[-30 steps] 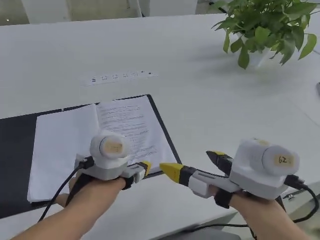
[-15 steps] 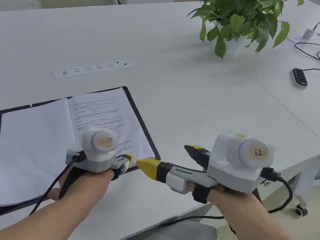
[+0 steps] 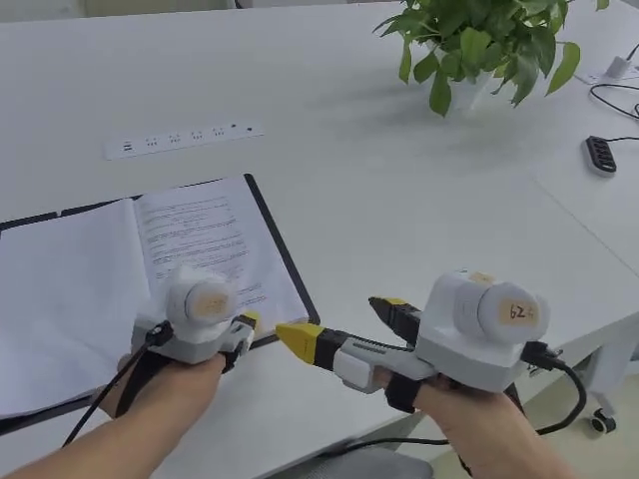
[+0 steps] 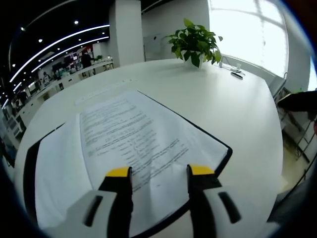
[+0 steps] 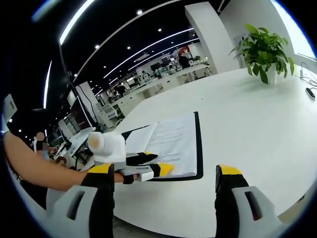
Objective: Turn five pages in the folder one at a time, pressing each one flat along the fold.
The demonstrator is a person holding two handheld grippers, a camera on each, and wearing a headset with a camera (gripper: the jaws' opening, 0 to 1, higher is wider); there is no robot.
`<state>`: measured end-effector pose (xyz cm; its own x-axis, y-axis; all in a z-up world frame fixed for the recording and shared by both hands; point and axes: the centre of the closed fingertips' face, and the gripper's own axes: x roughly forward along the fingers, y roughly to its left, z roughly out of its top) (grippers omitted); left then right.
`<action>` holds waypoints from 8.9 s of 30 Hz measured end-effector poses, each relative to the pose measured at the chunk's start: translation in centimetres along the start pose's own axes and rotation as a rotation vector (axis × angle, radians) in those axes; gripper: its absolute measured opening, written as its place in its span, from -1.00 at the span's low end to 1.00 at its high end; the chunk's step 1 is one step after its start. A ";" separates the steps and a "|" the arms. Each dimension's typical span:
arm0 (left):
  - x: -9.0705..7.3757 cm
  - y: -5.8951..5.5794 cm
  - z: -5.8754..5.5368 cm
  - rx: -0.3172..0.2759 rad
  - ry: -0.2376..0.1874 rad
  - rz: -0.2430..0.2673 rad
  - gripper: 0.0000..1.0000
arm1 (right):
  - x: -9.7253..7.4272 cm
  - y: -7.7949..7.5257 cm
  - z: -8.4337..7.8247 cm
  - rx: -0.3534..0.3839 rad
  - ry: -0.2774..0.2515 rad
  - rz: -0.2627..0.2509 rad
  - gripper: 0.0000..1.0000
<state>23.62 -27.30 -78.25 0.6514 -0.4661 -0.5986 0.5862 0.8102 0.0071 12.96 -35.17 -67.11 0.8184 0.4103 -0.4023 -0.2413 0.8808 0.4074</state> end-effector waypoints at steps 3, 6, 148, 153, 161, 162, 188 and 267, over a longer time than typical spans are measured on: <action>0.1 0.0 0.1 -0.003 -0.008 -0.001 -0.18 | 0.1 0.0 -0.1 0.003 0.002 0.001 0.66; 0.1 0.1 0.1 -0.006 -0.019 0.002 -0.24 | 0.3 -0.2 -0.3 0.005 0.011 -0.001 0.65; -21.9 17.9 -6.6 -0.177 -0.083 0.142 -0.48 | 25.4 23.5 -12.4 -0.060 0.486 0.287 -1.00; -21.2 18.0 -7.3 -0.170 -0.057 0.140 -0.48 | 25.6 23.3 -12.8 -0.082 0.481 0.288 -1.00; -20.1 17.4 -8.0 -0.161 -0.027 0.126 -0.48 | 25.3 24.2 -11.1 0.015 0.417 0.376 -0.89; -19.9 17.4 -8.0 -0.160 -0.025 0.125 -0.48 | 25.2 24.1 -10.9 0.024 0.420 0.379 -0.88; -13.3 17.1 -10.9 -0.146 0.059 0.174 -0.52 | 24.0 14.4 -6.6 -0.018 0.313 0.304 -0.96; -13.1 17.6 -11.0 -0.198 -0.049 0.215 -0.56 | 39.7 3.2 4.0 0.119 0.108 0.145 -1.00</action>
<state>20.12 -3.02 -79.05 0.7754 -0.2891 -0.5613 0.3300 0.9435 -0.0301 46.76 -17.00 -78.46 0.7174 0.5593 -0.4154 -0.2840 0.7793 0.5586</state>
